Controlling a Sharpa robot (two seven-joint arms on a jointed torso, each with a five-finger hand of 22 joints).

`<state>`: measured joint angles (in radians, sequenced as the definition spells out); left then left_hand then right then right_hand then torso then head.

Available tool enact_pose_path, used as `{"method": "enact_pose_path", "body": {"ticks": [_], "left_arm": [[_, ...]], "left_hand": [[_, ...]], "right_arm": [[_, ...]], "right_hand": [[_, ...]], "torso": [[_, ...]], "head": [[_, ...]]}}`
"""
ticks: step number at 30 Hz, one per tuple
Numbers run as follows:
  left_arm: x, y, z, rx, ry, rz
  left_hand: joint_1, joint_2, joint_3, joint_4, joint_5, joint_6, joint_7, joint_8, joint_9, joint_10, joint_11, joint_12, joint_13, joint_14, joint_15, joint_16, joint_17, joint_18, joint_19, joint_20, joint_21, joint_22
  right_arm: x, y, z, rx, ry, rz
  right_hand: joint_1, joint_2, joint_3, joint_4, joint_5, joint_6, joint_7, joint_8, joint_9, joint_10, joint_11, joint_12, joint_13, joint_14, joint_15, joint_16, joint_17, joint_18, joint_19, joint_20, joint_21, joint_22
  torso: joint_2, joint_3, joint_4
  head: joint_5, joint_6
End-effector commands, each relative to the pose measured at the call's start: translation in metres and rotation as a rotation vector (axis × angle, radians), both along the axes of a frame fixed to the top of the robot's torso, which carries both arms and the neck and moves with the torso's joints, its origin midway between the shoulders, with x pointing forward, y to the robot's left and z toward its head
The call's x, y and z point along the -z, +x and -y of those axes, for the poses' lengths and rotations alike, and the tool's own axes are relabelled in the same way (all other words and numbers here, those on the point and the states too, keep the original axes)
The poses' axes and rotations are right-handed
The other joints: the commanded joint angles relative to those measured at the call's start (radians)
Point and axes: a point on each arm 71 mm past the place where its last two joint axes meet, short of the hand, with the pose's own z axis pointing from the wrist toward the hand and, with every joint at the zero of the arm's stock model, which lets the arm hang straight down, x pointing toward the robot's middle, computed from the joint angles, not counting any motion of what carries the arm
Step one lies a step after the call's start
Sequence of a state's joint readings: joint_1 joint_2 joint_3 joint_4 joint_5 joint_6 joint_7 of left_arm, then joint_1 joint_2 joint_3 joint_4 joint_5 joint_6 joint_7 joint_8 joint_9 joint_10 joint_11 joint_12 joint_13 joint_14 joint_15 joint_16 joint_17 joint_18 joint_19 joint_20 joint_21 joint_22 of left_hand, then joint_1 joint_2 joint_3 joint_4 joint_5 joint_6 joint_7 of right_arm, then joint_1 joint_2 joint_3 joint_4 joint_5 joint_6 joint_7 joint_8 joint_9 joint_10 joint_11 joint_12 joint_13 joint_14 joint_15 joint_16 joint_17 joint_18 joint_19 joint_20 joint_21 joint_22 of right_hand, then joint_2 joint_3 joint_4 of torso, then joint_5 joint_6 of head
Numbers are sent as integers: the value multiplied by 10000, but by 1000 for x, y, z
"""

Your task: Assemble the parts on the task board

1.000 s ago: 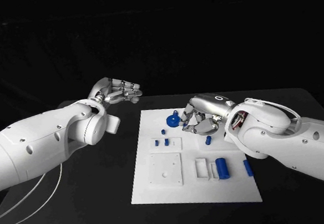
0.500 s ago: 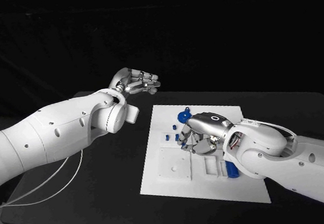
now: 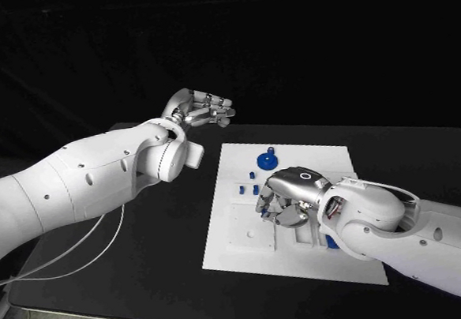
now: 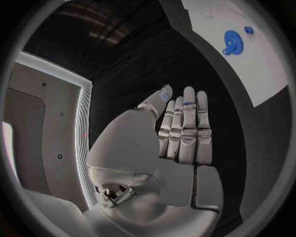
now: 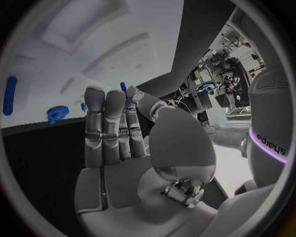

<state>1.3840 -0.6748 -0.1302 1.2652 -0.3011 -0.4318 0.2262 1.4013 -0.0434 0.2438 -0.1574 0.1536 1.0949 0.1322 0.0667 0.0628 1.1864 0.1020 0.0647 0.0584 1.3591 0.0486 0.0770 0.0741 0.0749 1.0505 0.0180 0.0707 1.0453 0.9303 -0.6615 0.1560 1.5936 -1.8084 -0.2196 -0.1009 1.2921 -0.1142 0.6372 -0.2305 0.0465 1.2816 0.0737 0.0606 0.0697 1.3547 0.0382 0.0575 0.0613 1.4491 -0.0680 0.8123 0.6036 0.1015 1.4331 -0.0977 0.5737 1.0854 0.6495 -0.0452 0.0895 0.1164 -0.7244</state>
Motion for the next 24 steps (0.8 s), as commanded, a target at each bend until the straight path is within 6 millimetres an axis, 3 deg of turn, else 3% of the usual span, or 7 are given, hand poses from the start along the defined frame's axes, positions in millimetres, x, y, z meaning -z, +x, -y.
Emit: {"method": "enact_pose_path", "body": {"ticks": [1, 24], "left_arm": [[-3, 0, 1, 18, -109, 140], [-3, -3, 0, 161, -142, 90]], "left_hand": [[37, 42, -50, 30, 28, -13, 4, -17, 11, 1, -23, -23, -4, -74, -23, -55, -10, -70, -38, 63, -29, -9], [51, 37, -60, 61, 23, -39, 11, -18, 11, -33, -12, -23, -4, -101, -12, -56, -11, -49, -15, 73, -24, -46]], "right_arm": [[4, 0, 0, -44, -320, 279], [22, 3, -1, 167, -484, 568]], "right_hand": [[-2, 85, 15, -93, 27, 30, 2, 34, -5, 322, -219, 27, 16, 4, -58, 49, 0, 158, 113, 3, -151, 161], [-15, 63, 62, -113, 23, 47, -5, 34, -6, 335, -224, 26, 13, 10, -64, 62, 18, 149, 240, -5, -483, 551]], "torso": [[-4, 8, 8], [-3, -1, 8]], "head": [[-15, -37], [92, -177]]}}
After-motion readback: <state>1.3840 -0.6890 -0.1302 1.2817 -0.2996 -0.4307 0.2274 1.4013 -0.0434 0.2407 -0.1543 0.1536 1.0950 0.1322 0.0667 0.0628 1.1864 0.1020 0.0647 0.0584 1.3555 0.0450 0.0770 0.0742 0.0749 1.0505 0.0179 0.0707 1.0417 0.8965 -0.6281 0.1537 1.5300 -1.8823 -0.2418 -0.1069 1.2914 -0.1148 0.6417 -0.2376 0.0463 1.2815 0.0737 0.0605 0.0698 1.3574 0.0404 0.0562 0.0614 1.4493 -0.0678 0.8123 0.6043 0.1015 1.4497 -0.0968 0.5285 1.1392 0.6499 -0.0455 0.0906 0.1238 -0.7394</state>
